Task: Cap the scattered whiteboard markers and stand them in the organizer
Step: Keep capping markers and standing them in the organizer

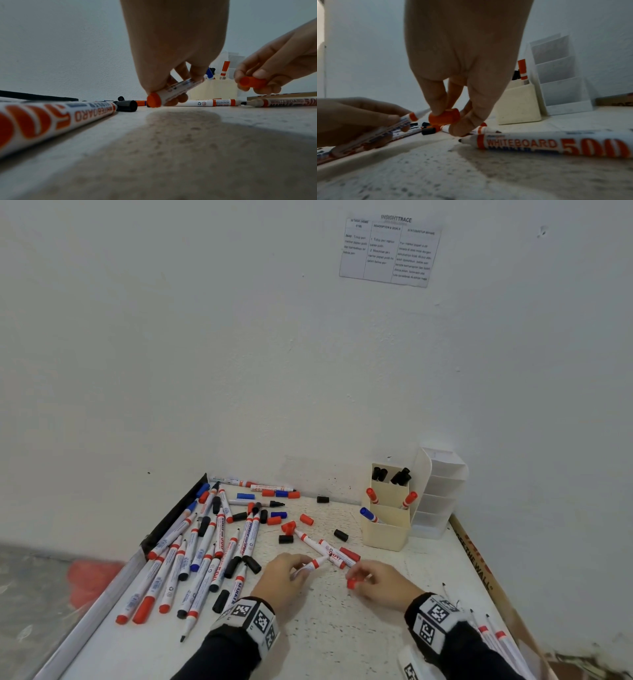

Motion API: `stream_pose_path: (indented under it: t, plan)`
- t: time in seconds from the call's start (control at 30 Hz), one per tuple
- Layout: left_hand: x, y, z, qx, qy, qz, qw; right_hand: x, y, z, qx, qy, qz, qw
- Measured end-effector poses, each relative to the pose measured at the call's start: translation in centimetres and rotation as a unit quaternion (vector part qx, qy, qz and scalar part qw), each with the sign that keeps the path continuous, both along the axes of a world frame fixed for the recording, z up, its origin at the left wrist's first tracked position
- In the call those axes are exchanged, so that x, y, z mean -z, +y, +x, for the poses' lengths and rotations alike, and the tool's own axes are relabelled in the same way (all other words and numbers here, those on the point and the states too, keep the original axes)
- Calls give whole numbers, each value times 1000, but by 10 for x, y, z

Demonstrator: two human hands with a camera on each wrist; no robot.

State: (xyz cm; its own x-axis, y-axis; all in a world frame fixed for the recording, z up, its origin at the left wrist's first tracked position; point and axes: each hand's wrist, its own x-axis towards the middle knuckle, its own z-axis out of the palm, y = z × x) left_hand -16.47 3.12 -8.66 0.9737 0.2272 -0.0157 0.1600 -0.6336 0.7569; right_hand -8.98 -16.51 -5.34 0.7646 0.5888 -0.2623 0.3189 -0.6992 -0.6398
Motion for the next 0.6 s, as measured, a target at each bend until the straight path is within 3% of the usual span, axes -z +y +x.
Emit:
stream_pose_path:
  t: [0.13,0.3,0.6]
  plan:
    - [0,-1,-1,34,12,10,999,13,7,-1,36,-22,6,999]
    - [1,-2,-1,42,7,29,999,18,8,5,110,-113,73,985]
    - [-4,-7,-6,64,-2,39,997,26,19,-1,12,-97,110,989]
